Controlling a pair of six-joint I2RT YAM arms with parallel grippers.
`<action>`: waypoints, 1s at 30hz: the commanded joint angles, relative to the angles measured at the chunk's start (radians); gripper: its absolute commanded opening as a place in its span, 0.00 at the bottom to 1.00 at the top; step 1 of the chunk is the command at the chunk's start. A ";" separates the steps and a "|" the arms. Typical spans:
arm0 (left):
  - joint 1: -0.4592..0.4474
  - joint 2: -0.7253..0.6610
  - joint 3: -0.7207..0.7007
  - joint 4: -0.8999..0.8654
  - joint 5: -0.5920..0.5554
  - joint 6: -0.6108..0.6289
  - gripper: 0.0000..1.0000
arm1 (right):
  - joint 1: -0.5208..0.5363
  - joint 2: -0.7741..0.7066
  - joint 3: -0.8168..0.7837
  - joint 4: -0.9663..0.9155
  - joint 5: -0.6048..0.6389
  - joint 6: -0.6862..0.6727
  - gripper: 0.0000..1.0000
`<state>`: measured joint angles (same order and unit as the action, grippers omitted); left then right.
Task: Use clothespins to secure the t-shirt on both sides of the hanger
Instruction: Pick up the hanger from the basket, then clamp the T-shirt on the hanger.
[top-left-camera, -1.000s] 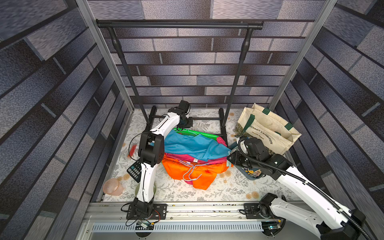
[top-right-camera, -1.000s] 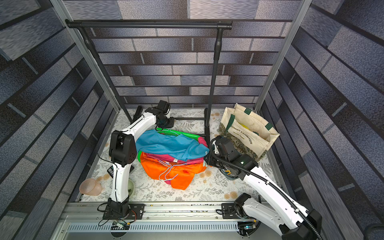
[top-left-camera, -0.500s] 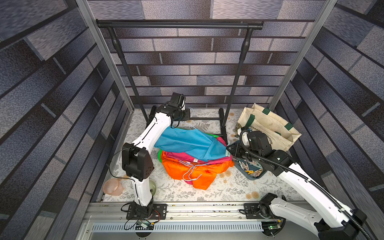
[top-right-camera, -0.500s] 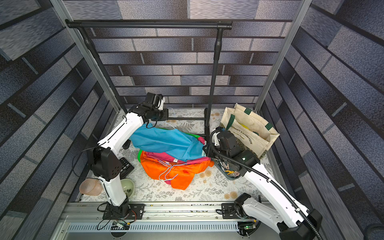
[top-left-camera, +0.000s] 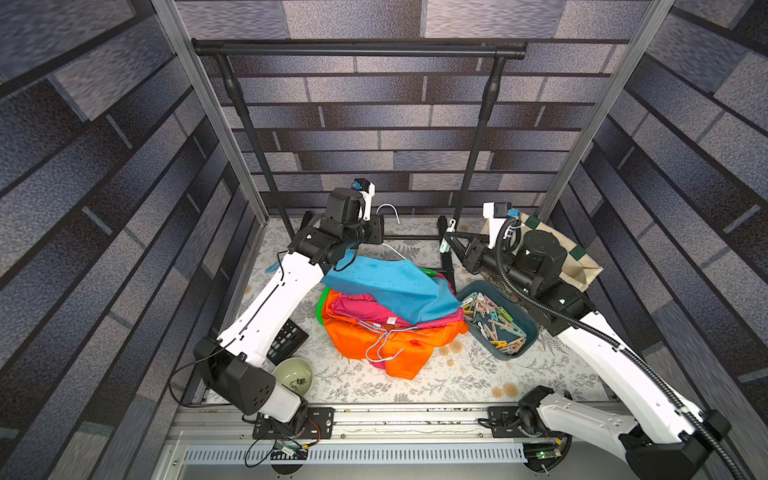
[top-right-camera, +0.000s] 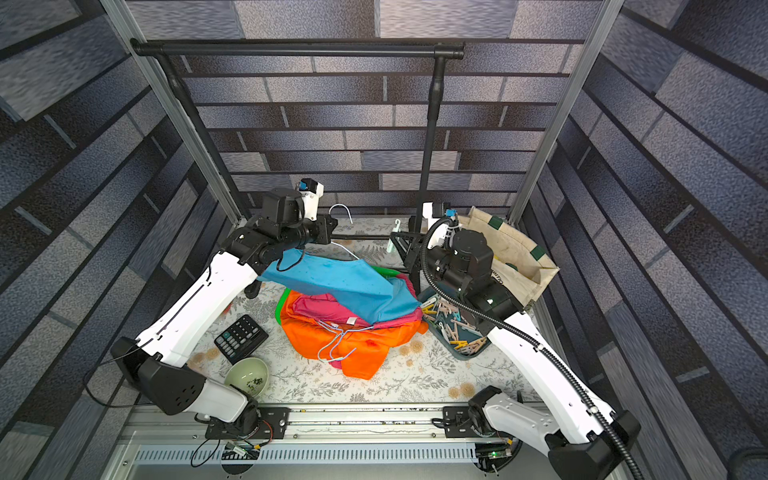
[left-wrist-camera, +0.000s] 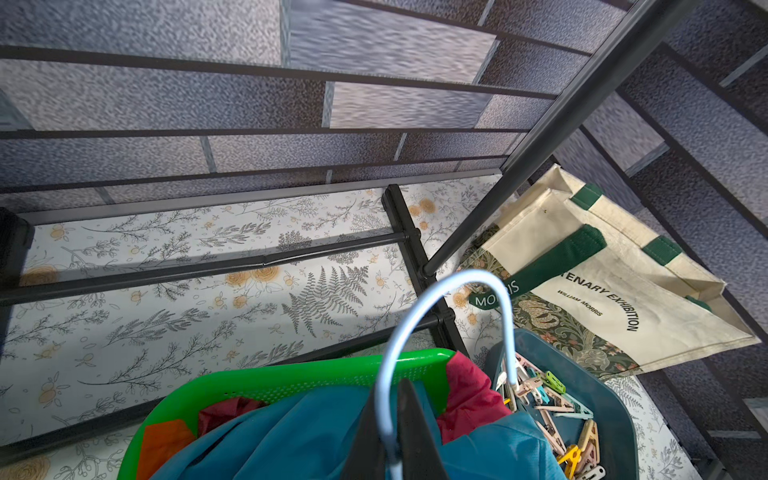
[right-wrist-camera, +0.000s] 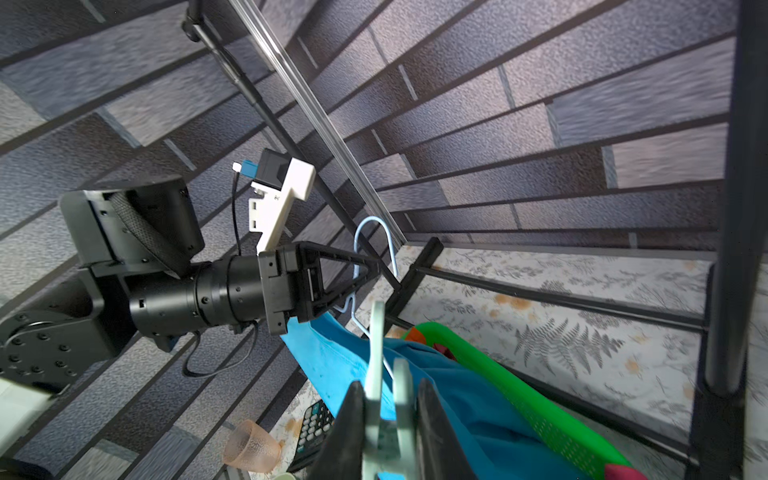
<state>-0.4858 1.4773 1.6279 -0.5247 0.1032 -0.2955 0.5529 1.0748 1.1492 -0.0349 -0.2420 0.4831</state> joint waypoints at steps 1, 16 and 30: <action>-0.005 -0.094 -0.028 0.082 0.018 -0.009 0.00 | -0.009 0.040 -0.019 0.188 -0.111 0.026 0.00; 0.031 -0.292 -0.153 0.335 -0.017 -0.015 0.00 | -0.016 0.004 -0.099 0.340 -0.207 0.117 0.00; 0.049 -0.305 -0.038 0.470 0.069 -0.071 0.00 | -0.016 0.041 0.120 0.267 -0.245 0.029 0.00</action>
<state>-0.4431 1.2045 1.5528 -0.1272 0.1314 -0.3294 0.5426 1.1030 1.2175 0.2474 -0.4549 0.5587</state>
